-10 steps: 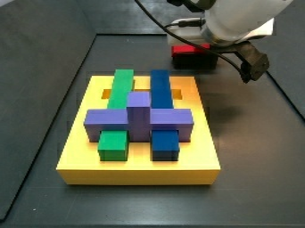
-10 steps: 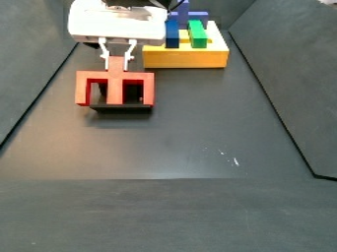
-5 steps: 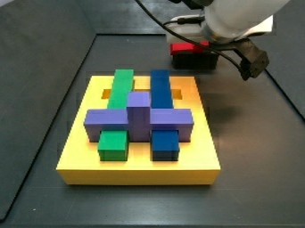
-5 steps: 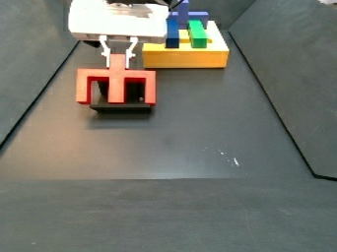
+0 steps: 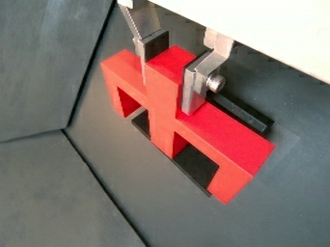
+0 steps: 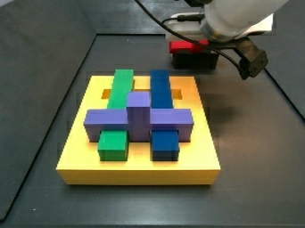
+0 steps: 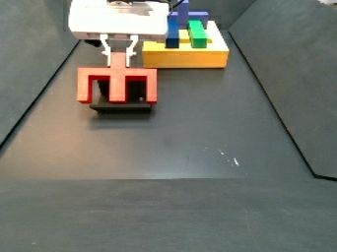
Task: Pick up the red object. Move up. Place the red object on the fixture. Regrasp the red object. Move to above the board. Insert the red object.
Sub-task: Regrasp the red object, then move to above the board.
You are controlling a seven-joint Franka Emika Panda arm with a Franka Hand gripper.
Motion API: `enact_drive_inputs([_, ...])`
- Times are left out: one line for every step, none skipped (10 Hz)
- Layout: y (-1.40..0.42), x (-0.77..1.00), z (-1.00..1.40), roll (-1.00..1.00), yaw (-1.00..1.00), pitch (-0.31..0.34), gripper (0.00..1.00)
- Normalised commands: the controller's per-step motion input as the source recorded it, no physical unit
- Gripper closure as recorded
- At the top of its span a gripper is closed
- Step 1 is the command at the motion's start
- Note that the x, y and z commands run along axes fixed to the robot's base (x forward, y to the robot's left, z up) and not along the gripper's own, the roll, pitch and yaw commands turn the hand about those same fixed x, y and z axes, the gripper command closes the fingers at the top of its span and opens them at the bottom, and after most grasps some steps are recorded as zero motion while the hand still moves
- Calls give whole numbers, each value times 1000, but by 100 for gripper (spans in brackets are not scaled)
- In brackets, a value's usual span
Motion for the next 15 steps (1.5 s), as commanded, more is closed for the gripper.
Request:
enact_drive_inputs([0, 0, 0, 0, 0, 0, 100])
enact_drive_inputs([0, 0, 0, 0, 0, 0, 100])
enact_drive_inputs([0, 0, 0, 0, 0, 0, 100])
enact_drive_inputs([0, 0, 1400, 0, 0, 0, 100])
enact_drive_inputs([-34, 4, 1400, -86, -23, -48, 100])
enact_drive_inputs([-30, -13, 1400, -119, -27, -56, 100])
enact_drive_inputs([-10, -28, 1400, -80, -38, -59, 100])
enact_drive_inputs([-20, -17, 1400, -59, -44, -42, 100])
enact_drive_inputs([-25, -21, 1400, -31, -53, 8, 100])
enact_drive_inputs([-24, -26, 1400, -22, -52, 21, 100])
enact_drive_inputs([-24, -4, 559, -11, -36, 52, 100])
enact_drive_inputs([-8, 20, 217, 2, -20, 76, 100])
enact_drive_inputs([-1400, -954, 261, -1000, -101, 85, 100])
enact_drive_inputs([-1400, -980, 282, -1000, -94, 77, 100])
enact_drive_inputs([-1400, -1053, 286, -1000, -86, 68, 100])
